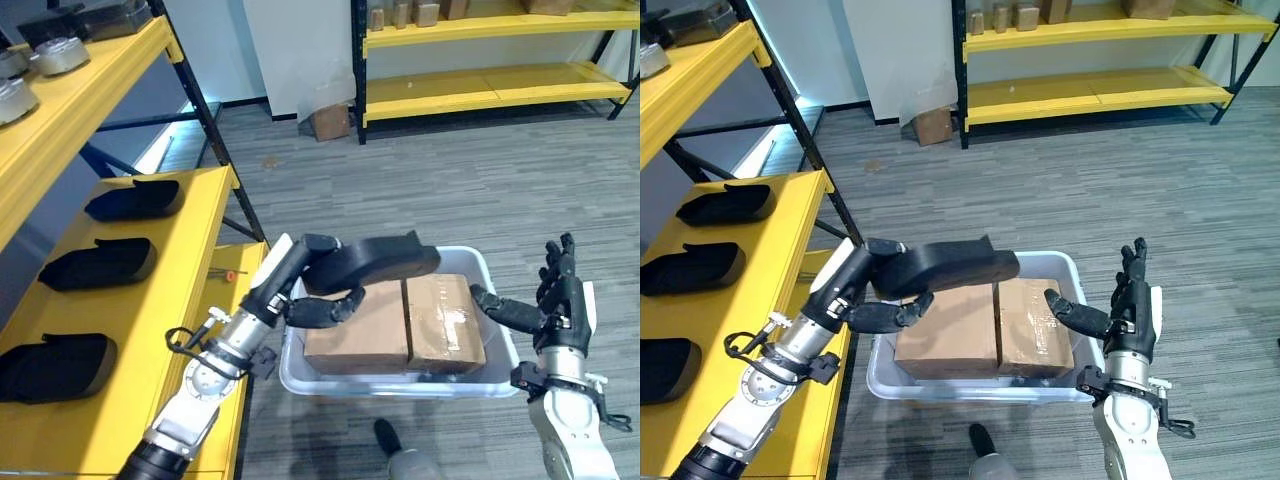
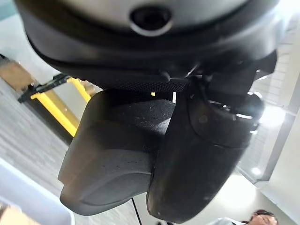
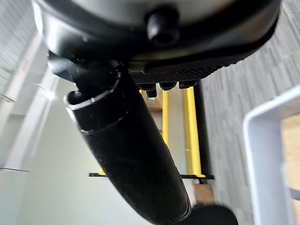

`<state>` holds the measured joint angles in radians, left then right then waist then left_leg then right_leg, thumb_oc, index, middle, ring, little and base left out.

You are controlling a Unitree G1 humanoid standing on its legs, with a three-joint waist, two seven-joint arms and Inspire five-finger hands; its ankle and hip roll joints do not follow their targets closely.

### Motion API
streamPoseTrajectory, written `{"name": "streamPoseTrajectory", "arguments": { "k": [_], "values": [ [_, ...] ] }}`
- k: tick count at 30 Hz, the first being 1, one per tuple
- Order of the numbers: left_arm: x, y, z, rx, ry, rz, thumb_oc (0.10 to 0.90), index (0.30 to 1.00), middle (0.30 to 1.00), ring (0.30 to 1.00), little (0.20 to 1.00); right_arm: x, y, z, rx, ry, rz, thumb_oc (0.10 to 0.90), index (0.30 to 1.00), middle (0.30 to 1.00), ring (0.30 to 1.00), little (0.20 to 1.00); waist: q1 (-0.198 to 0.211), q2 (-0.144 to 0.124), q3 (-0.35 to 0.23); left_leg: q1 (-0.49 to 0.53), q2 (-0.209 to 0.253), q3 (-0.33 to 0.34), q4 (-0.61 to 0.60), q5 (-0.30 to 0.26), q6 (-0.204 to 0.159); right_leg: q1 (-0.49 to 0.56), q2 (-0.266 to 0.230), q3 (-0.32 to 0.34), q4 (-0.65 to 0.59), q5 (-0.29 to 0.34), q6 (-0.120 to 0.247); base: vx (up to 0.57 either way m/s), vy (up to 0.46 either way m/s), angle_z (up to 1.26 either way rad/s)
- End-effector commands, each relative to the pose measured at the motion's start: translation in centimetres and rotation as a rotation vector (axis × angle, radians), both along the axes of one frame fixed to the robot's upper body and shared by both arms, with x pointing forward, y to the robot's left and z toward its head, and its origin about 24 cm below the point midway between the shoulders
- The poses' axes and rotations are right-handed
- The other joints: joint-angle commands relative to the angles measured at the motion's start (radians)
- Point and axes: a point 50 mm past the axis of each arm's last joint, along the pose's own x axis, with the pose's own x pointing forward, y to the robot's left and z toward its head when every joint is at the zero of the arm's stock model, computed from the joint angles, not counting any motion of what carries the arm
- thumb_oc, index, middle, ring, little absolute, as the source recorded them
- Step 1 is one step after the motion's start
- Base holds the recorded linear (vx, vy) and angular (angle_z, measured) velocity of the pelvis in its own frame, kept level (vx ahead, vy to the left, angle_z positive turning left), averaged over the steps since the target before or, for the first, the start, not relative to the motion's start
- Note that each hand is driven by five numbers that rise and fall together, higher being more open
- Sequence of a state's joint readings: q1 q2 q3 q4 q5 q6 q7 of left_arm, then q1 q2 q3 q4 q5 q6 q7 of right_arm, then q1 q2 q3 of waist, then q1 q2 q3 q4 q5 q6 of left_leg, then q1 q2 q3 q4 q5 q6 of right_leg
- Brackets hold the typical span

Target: Move parts from the plastic box to the shelf.

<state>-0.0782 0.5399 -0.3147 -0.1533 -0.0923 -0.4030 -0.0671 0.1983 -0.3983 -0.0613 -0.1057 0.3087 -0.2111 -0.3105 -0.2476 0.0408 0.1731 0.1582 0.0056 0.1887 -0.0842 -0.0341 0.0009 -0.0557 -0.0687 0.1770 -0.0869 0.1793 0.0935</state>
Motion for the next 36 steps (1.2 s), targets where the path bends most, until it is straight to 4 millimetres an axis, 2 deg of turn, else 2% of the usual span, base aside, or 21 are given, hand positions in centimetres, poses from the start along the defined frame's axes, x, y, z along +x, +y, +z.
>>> {"name": "streamPoseTrajectory", "arguments": {
  "k": [1, 2, 5, 7, 9, 10, 13, 14, 16, 20, 22, 24, 25, 26, 28, 29, 31, 34, 36],
  "values": [
    [-0.2, -1.5, 6.1, -0.107, -0.316, -0.073, 0.4, 0.3, 0.3, 0.3, 0.3, 0.9, 0.8, 4.4, -0.062, -0.226, 0.098, 0.9, 1.0, 1.0, 1.0, 1.0, -0.026, -0.054, -0.046, -0.023, 0.025, 0.019, -0.003, -0.051, 0.01, 0.08, -0.059, -0.04, 0.005, -0.092, 0.075, -0.07, 0.113, -0.03],
    [-0.4, -1.6, 5.8, -0.076, -0.331, -0.058, 0.4, 0.3, 0.3, 0.3, 0.3, 0.8, 1.1, 4.2, -0.063, -0.216, 0.126, 0.9, 1.0, 1.0, 1.0, 1.0, -0.025, -0.062, -0.041, -0.021, 0.025, 0.046, -0.003, -0.053, 0.015, 0.073, -0.056, -0.066, 0.026, -0.096, 0.078, -0.08, 0.026, -0.06],
    [-0.6, -1.9, 5.7, -0.032, -0.367, -0.047, 0.4, 0.3, 0.3, 0.3, 0.3, 0.7, 1.2, 4.1, -0.045, -0.216, 0.138, 0.9, 1.0, 1.0, 1.0, 1.0, -0.013, -0.062, -0.039, -0.03, 0.026, 0.055, -0.003, -0.049, 0.029, 0.064, -0.042, -0.095, 0.103, -0.143, 0.069, -0.15, -0.02, -0.19],
    [-0.6, -2.2, 6.2, 0.006, -0.437, -0.026, 0.4, 0.3, 0.3, 0.3, 0.3, 1.0, 1.1, 3.8, -0.047, -0.205, 0.128, 0.9, 1.0, 1.0, 1.0, 1.0, 0.002, -0.055, -0.03, -0.051, 0.027, 0.028, -0.003, -0.028, 0.05, 0.027, -0.009, -0.119, 0.269, -0.211, 0.044, -0.26, -0.097, -0.22],
    [-0.6, -2.2, 6.2, 0.014, -0.445, -0.019, 0.4, 0.3, 0.3, 0.3, 0.3, 1.0, 1.1, 3.7, -0.044, -0.204, 0.126, 0.9, 1.0, 1.0, 1.0, 1.0, 0.003, -0.055, -0.031, -0.056, 0.026, 0.024, -0.003, -0.025, 0.052, 0.017, -0.007, -0.122, 0.29, -0.216, 0.043, -0.15, -0.1, -0.03],
    [-0.2, -1.7, 6.4, 0.026, -0.463, 0.029, 0.4, 0.3, 0.3, 0.3, 0.3, 0.9, 0.9, 3.2, -0.02, -0.201, 0.127, 0.9, 1.0, 1.0, 1.0, 1.0, 0.018, -0.058, -0.02, -0.069, 0.025, 0.004, 0.001, -0.011, 0.055, 0.004, 0.01, -0.146, 0.342, -0.244, 0.023, -0.24, -0.192, 0.24],
    [0.0, -0.5, 6.5, 0.02, -0.46, 0.069, 0.4, 0.3, 0.3, 0.3, 0.3, 1.3, 1.4, 3.4, -0.032, -0.226, 0.182, 0.9, 1.0, 1.0, 1.0, 1.0, 0.055, -0.059, -0.011, -0.108, 0.026, -0.028, 0.019, 0.008, 0.038, 0.024, 0.013, -0.176, 0.292, -0.26, -0.004, -0.23, -0.252, 0.12],
    [0.0, -0.4, 6.5, 0.022, -0.459, 0.073, 0.4, 0.3, 0.3, 0.3, 0.3, 1.3, 1.4, 3.4, -0.033, -0.228, 0.187, 0.9, 1.0, 1.0, 1.0, 1.0, 0.056, -0.059, -0.009, -0.11, 0.027, -0.031, 0.021, 0.009, 0.036, 0.028, 0.013, -0.178, 0.286, -0.26, -0.005, -0.17, -0.287, 0.07],
    [-0.1, 0.3, 5.9, 0.033, -0.439, 0.1, 0.4, 0.3, 0.3, 0.3, 0.3, 1.5, 1.6, 4.1, -0.048, -0.241, 0.229, 0.9, 1.0, 1.0, 1.0, 1.0, 0.075, -0.059, -0.009, -0.122, 0.026, -0.059, 0.006, 0.027, 0.014, 0.07, 0.025, -0.177, 0.206, -0.246, -0.019, -0.17, -0.297, 0.18],
    [-0.8, 1.8, 5.2, 0.02, -0.434, 0.186, 0.4, 0.3, 0.3, 0.3, 0.3, 1.8, 2.0, 4.3, -0.056, -0.228, 0.295, 0.9, 1.0, 1.0, 1.0, 1.0, 0.098, -0.052, -0.005, -0.165, 0.034, -0.072, -0.003, 0.061, -0.025, 0.133, 0.047, -0.174, 0.081, -0.223, -0.039, -0.11, -0.232, 0.1],
    [-1.0, 2.2, 5.1, 0.01, -0.438, 0.208, 0.4, 0.3, 0.3, 0.3, 0.3, 1.8, 2.2, 4.2, -0.066, -0.222, 0.314, 0.9, 1.0, 1.0, 1.0, 1.0, 0.102, -0.052, -0.005, -0.179, 0.035, -0.073, -0.003, 0.069, -0.029, 0.141, 0.05, -0.175, 0.065, -0.221, -0.043, -0.04, -0.107, -0.05],
    [-1.7, 3.5, 4.9, -0.004, -0.464, 0.286, 0.4, 0.3, 0.3, 0.3, 0.3, 1.4, 2.6, 3.9, -0.123, -0.193, 0.36, 0.9, 1.0, 1.0, 1.0, 1.0, 0.119, -0.049, -0.003, -0.222, 0.033, -0.073, 0.001, 0.091, -0.038, 0.153, 0.061, -0.182, 0.044, -0.225, -0.056, -0.13, -0.15, 0.0],
    [-2.2, 4.0, 5.0, 0.001, -0.498, 0.288, 0.4, 0.3, 0.3, 0.3, 0.3, 1.1, 2.3, 3.8, -0.127, -0.185, 0.344, 0.9, 1.0, 1.0, 1.0, 1.0, 0.122, -0.048, 0.013, -0.279, 0.041, -0.006, 0.039, 0.114, -0.051, 0.158, 0.06, -0.22, 0.04, -0.227, -0.064, -0.23, -0.141, 0.04],
    [-2.4, 3.8, 5.3, -0.003, -0.514, 0.25, 0.4, 0.3, 0.3, 0.3, 0.3, 1.2, 2.1, 3.8, -0.125, -0.192, 0.327, 0.9, 1.0, 1.0, 1.0, 1.0, 0.118, -0.049, 0.014, -0.287, 0.05, 0.031, 0.064, 0.105, -0.053, 0.157, 0.056, -0.24, 0.038, -0.227, -0.063, -0.26, -0.127, 0.1],
    [-2.8, 3.7, 5.6, -0.032, -0.52, 0.2, 0.4, 0.3, 0.3, 0.3, 0.3, 1.3, 1.9, 4.0, -0.118, -0.209, 0.303, 0.9, 1.0, 1.0, 1.0, 1.0, 0.117, -0.053, 0.014, -0.283, 0.068, 0.065, 0.106, 0.083, -0.051, 0.147, 0.044, -0.262, 0.044, -0.226, -0.065, -0.14, -0.027, 0.42],
    [-3.3, 3.5, 5.8, -0.039, -0.53, 0.193, 0.4, 0.3, 0.3, 0.3, 0.3, 1.5, 2.0, 4.1, -0.12, -0.217, 0.294, 0.9, 1.0, 1.0, 1.0, 1.0, 0.114, -0.059, 0.017, -0.26, 0.074, 0.073, 0.139, 0.047, -0.04, 0.141, 0.03, -0.272, 0.057, -0.227, -0.064, -0.12, 0.077, 0.43],
    [-3.5, 3.3, 6.2, -0.03, -0.565, 0.222, 0.4, 0.3, 0.3, 0.3, 0.3, 1.3, 2.3, 4.3, -0.148, -0.213, 0.326, 0.9, 1.0, 1.0, 1.0, 1.0, 0.103, -0.066, 0.003, -0.208, 0.098, 0.057, 0.193, 0.015, -0.029, 0.116, 0.011, -0.276, 0.082, -0.218, -0.069, -0.11, 0.167, 0.23],
    [-3.2, 3.4, 6.6, -0.054, -0.573, 0.23, 0.4, 0.3, 0.3, 0.3, 0.3, 0.9, 1.7, 4.3, -0.15, -0.218, 0.323, 0.9, 1.0, 1.0, 1.0, 1.0, 0.079, -0.065, -0.021, -0.154, 0.147, 0.083, 0.209, 0.033, -0.045, 0.11, 0.001, -0.289, 0.085, -0.218, -0.07, -0.06, 0.189, 0.26],
    [-3.0, 3.3, 6.7, -0.068, -0.569, 0.222, 0.4, 0.3, 0.3, 0.3, 0.3, 1.2, 1.5, 4.5, -0.151, -0.224, 0.32, 0.9, 1.0, 1.0, 1.0, 1.0, 0.08, -0.062, -0.031, -0.136, 0.149, 0.063, 0.204, 0.039, -0.051, 0.103, -0.001, -0.281, 0.081, -0.213, -0.07, -0.04, 0.175, 0.5]
  ]
}}
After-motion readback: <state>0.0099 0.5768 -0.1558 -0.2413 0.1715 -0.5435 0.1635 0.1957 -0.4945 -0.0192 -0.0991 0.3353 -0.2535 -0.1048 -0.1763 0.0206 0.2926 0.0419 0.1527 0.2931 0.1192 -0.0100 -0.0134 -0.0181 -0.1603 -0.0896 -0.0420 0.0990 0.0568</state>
